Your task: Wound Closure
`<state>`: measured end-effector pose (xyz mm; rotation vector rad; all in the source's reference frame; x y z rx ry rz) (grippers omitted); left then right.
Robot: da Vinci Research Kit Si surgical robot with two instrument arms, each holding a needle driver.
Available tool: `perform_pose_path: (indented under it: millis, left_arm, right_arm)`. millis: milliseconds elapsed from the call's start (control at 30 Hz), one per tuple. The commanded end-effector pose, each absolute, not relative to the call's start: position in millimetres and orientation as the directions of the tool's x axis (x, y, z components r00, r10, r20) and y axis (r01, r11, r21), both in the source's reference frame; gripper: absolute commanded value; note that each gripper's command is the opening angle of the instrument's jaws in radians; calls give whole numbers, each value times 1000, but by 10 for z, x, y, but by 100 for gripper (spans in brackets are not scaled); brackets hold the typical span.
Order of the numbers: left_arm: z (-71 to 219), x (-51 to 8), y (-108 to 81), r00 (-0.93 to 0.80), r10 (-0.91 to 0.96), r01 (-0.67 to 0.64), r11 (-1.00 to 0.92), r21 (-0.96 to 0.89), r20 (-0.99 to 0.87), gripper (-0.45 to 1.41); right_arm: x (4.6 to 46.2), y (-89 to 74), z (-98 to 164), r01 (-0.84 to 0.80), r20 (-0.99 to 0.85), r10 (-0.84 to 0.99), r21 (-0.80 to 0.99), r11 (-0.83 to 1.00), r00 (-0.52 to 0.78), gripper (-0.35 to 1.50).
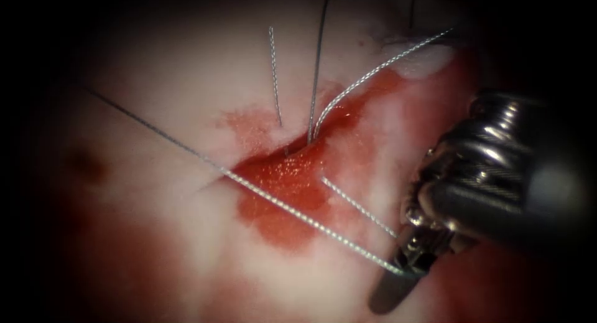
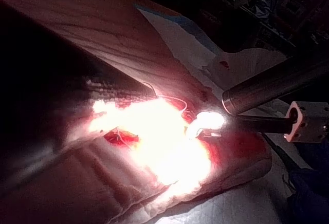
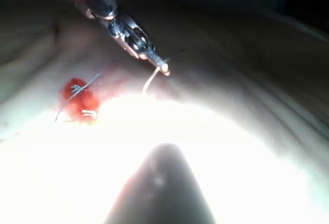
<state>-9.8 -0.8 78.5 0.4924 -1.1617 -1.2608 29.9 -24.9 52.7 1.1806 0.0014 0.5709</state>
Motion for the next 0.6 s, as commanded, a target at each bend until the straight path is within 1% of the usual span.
perform_pose_path:
  millis: [33,167,200,400,500,600]
  left_arm:
    - [785,-103,2,-99,-904,500,316,806,415,-45]
    - [792,-92,3,-49,-900,568,332,753,433,-45]
    - [794,-85,5,-51,-901,590,321,741,431,-45]
    - [796,-57,13,-52,-896,666,298,684,441,-45]
    - [798,-35,18,-80,-891,719,258,645,446,-45]
    - [798,-26,21,-99,-888,746,232,624,450,-45]
  right_arm:
    - [298,-237,522,-421,286,431,870,258,856,-35]
    - [278,-237,520,-438,295,457,865,245,839,-35]
    - [267,-238,520,-445,300,462,862,245,835,-35]
    - [235,-241,518,-463,311,479,854,239,821,-35]
    - [201,-252,517,-449,288,477,852,268,831,-35]
    - [185,-262,517,-436,276,465,855,282,841,-35]
